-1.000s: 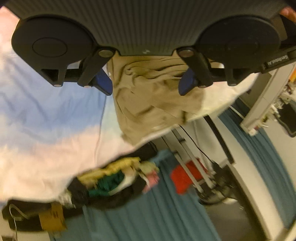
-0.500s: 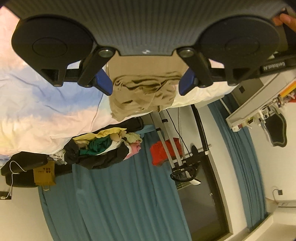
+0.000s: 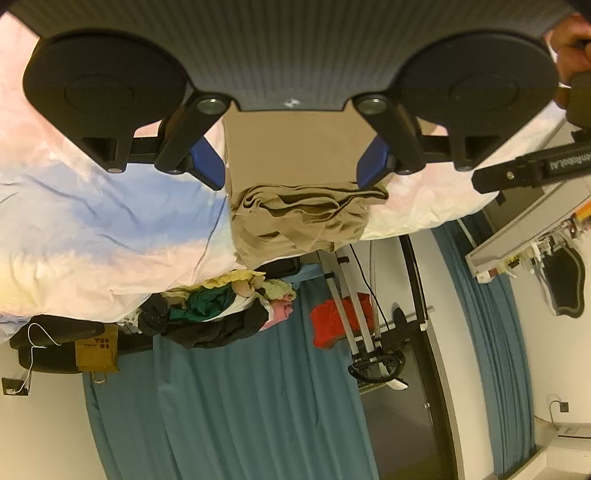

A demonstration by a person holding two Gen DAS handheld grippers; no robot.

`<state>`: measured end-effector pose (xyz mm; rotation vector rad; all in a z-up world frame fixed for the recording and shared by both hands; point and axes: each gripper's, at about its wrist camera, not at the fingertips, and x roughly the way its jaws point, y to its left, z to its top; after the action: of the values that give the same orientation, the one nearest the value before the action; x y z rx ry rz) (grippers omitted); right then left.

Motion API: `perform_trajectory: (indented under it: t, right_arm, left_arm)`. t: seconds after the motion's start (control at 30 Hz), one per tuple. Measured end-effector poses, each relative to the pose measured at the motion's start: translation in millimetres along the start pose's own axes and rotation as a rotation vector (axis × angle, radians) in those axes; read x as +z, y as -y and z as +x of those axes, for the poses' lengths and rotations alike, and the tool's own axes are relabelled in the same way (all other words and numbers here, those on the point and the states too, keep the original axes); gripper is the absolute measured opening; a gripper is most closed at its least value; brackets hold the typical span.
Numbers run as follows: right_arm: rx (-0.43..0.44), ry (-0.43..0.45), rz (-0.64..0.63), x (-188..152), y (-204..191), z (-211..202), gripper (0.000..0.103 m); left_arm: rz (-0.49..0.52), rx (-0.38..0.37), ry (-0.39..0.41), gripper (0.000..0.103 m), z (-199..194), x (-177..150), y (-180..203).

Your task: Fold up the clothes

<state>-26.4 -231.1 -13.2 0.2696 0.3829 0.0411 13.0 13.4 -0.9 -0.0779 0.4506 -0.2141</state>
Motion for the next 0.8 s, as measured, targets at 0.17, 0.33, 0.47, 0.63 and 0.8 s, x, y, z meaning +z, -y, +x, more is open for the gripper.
perform_trajectory:
  t: [0.17,0.33,0.47,0.63,0.8]
  right_arm:
    - [-0.004,-0.001,-0.031,-3.0,-4.8,2.2,0.080]
    - [0.005,-0.018,-0.046,-8.0,-9.6,3.1,0.080]
    - [0.013,-0.051,-0.032,-14.1,-10.1,7.7,0.080]
    - [0.130,-0.258,0.324,-33.9,27.4,35.4,0.080]
    - [0.235,-0.438,0.817,-77.3,77.0,66.5,0.081]
  left_arm:
    - [0.002,-0.005,-0.034,0.099,6.6,-5.9,0.2]
    - [-0.006,-0.012,-0.074,0.099,13.4,-11.4,0.0]
    - [-0.027,-0.021,-0.114,0.099,19.4,-15.4,-0.9]
    - [-0.148,-0.084,-0.191,0.099,34.4,-25.2,-8.4]
    - [-0.275,-0.149,-0.270,0.099,49.9,-35.5,-16.3]
